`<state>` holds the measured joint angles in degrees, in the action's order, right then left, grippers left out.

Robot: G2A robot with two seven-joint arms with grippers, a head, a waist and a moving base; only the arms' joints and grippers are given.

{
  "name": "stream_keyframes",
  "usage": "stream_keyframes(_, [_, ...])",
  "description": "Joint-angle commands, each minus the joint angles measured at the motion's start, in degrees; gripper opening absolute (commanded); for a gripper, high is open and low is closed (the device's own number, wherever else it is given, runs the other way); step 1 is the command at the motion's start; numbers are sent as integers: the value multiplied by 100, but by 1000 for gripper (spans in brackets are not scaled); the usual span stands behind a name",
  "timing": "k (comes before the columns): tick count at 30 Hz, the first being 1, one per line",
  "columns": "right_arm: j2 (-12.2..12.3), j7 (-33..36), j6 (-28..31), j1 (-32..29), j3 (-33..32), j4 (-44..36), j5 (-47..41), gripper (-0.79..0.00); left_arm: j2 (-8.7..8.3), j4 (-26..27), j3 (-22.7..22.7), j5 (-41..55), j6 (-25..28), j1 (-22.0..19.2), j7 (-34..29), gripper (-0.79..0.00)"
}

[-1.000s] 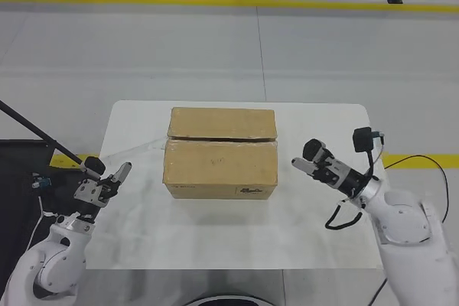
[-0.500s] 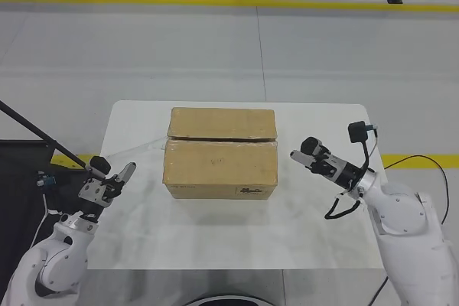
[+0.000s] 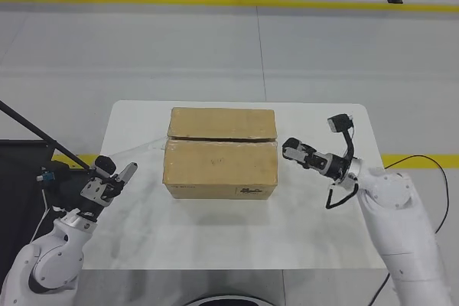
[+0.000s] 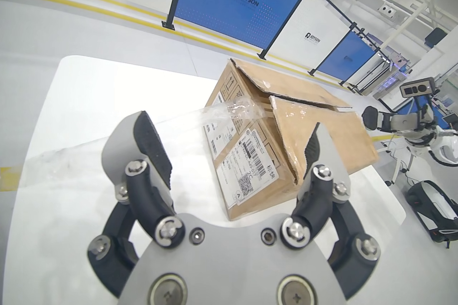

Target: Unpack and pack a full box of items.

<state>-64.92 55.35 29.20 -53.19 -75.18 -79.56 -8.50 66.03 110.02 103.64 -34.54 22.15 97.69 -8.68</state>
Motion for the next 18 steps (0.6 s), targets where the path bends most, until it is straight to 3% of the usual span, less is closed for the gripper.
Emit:
stream_keyframes(1, [-16, -26, -5, 96, 92, 146, -43, 0, 0, 1, -2, -4, -3, 0, 2, 0])
stream_keyframes(18, [-62, 869, 589, 430, 432, 595, -1482, 0, 0, 1, -2, -4, -3, 0, 2, 0])
